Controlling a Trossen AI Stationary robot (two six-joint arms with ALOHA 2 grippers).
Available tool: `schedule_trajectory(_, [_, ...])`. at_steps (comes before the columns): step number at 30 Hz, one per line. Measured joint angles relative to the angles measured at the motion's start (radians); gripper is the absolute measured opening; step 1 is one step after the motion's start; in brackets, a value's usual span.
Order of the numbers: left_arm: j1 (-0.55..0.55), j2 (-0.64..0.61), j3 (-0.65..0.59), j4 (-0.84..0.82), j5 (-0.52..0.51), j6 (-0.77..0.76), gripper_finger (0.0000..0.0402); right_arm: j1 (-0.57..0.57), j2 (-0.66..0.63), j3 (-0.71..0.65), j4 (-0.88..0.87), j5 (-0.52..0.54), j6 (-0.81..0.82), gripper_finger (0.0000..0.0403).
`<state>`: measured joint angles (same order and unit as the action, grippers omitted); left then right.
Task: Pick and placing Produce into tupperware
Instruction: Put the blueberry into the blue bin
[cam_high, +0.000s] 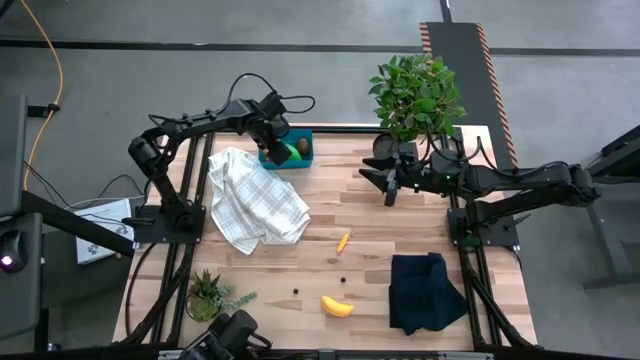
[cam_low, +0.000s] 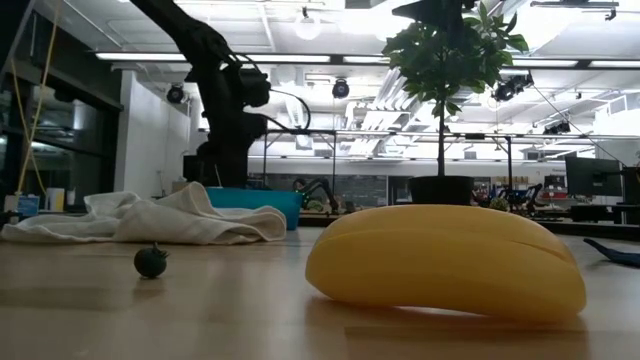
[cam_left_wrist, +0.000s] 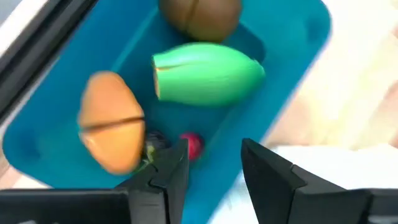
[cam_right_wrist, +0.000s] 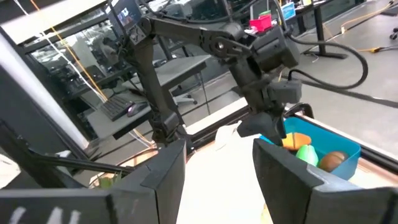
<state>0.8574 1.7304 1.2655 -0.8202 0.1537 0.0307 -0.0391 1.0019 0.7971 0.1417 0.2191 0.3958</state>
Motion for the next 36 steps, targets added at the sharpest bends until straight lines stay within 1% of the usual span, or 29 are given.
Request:
schedule_trajectory(4, [-0.012, -0.060, 0.000, -0.075, 0.084, 0.021, 0.0138, 0.000, 0.000, 0.000, -0.010, -0.034, 0.008, 0.0179])
schedule_trajectory(7, [-0.045, -0.127, 0.000, -0.110, 0.087, 0.017, 0.0138, 0.000, 0.000, 0.000, -0.019, -0.041, 0.008, 0.0179])
schedule_trajectory(11, [-0.125, -0.223, 0.000, -0.110, 0.082, -0.014, 0.0138, 0.000, 0.000, 0.000, -0.033, -0.055, 0.007, 0.0179])
schedule_trajectory(18, [-0.317, -0.370, 0.000, -0.110, -0.002, -0.138, 0.0138, 0.000, 0.000, 0.000, -0.118, -0.172, 0.046, 0.0179])
schedule_trajectory(24, [-0.512, -0.433, -0.009, -0.129, -0.039, -0.256, 0.0138, 0.000, 0.000, 0.000, -0.185, -0.245, 0.052, 0.0179])
schedule_trajectory(27, [-0.628, -0.455, -0.061, -0.105, -0.074, -0.359, 0.0138, 0.000, 0.000, 0.000, -0.187, -0.257, 0.051, 0.0179])
schedule_trajectory(30, [-0.755, -0.474, -0.138, -0.059, -0.154, -0.492, 0.0138, 0.000, 0.000, 0.000, -0.187, -0.257, 0.051, 0.0179])
schedule_trajectory(36, [-0.966, -0.505, -0.279, 0.129, -0.301, -0.739, 0.0138, 0.000, 0.000, 0.000, -0.187, -0.257, 0.043, 0.0179])
